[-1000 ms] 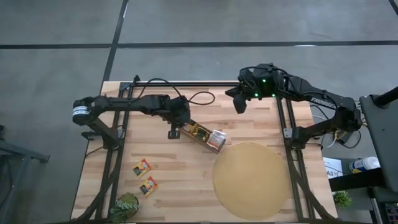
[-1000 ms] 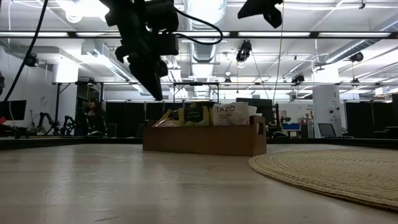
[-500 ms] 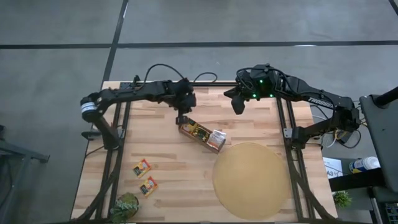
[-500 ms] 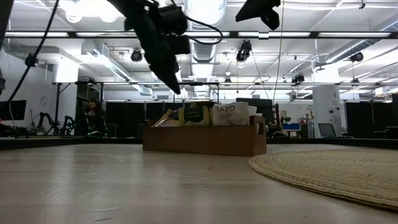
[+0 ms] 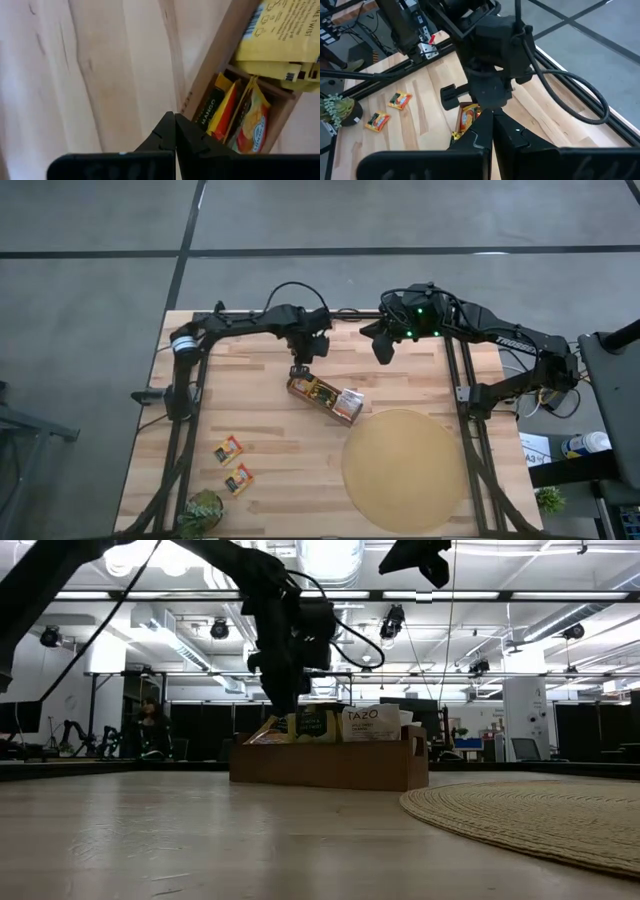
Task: Pick & Place Tea
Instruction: Adjust the orange tea bags in the wooden organizer
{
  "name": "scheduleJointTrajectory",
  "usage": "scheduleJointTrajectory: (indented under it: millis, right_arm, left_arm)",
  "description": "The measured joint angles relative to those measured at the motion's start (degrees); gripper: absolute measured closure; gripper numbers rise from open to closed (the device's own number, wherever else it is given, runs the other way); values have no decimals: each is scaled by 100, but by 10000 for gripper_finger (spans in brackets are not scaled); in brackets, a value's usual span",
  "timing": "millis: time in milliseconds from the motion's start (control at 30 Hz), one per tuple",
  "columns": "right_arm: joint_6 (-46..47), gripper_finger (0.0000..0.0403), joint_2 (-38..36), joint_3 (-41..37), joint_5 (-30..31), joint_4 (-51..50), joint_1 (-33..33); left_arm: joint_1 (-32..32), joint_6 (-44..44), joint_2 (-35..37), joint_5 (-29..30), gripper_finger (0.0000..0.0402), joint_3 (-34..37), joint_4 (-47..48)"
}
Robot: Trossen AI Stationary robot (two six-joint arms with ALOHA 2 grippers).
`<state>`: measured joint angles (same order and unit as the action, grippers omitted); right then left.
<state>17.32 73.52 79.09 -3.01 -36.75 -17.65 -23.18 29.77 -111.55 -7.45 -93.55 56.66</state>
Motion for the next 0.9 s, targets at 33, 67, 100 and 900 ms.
scheduleJointTrajectory:
  millis: [33,67,100,900]
  right_arm:
    - [-12,394,-2,0,-2,-2,0]
    - [-29,394,-4,0,-2,-2,0]
    - [-61,394,-4,0,-2,-6,0]
    - [-53,394,909,-20,-373,-159,-84]
  left_arm:
    - [-2,-4,-11,-1,401,-56,64]
    - [-2,-6,-13,-9,401,-97,94]
    - [-2,-3,6,-29,401,-122,84]
    - [458,-1237,1922,-567,401,792,243]
